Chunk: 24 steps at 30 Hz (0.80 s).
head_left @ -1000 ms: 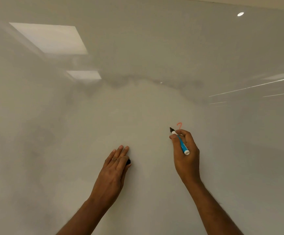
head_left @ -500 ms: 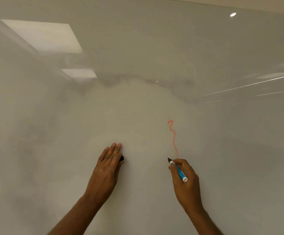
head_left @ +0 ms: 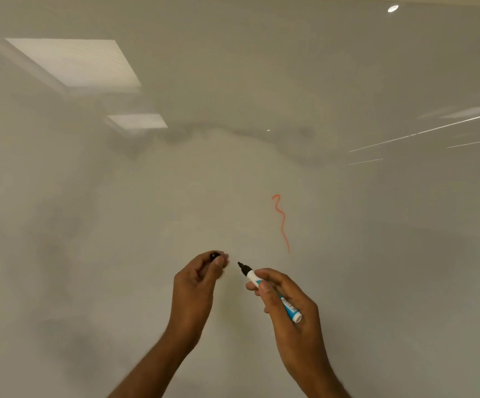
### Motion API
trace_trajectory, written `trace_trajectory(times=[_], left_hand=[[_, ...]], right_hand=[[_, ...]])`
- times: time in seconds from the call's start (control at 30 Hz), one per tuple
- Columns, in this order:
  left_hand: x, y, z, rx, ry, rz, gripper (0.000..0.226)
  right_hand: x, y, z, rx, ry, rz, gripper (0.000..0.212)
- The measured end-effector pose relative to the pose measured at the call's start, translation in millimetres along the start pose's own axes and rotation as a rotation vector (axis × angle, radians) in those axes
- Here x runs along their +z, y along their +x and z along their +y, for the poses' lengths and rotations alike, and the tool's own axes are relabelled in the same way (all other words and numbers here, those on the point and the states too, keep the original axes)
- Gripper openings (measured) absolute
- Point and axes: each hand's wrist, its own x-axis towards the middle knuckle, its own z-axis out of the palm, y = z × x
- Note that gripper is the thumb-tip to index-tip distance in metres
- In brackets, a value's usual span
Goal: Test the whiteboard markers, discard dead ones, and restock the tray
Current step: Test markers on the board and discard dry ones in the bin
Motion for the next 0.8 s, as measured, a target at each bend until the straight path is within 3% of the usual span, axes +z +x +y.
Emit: trace_trajectory(times=[0.1, 0.23, 0.47, 0.8], left_hand=[[12.0, -11.3, 19.5, -0.316, -0.491, -0.042, 0.027], [12.7, -26.6, 31.6, -0.483, -0.829, -0.051, 0.031], [4.7, -55.2, 42.0, -0.569, -0.894, -0.169, 0.029], [-23.6, -93.5, 29.9, -0.636, -0.887, -0.172, 0.03]], right_hand=[[-2.1, -10.2, -4.2, 0.001, -0.027, -0.052, 0.026], [-1.4, -22.3, -11.7, 0.008, -0.045, -0.066, 0.024], [11.2, -44.2, -25.1, 0.002, -0.131, 0.008, 0.024], [34.5, -90.0, -34.6, 0.059, -0.271, 0.055, 0.025]])
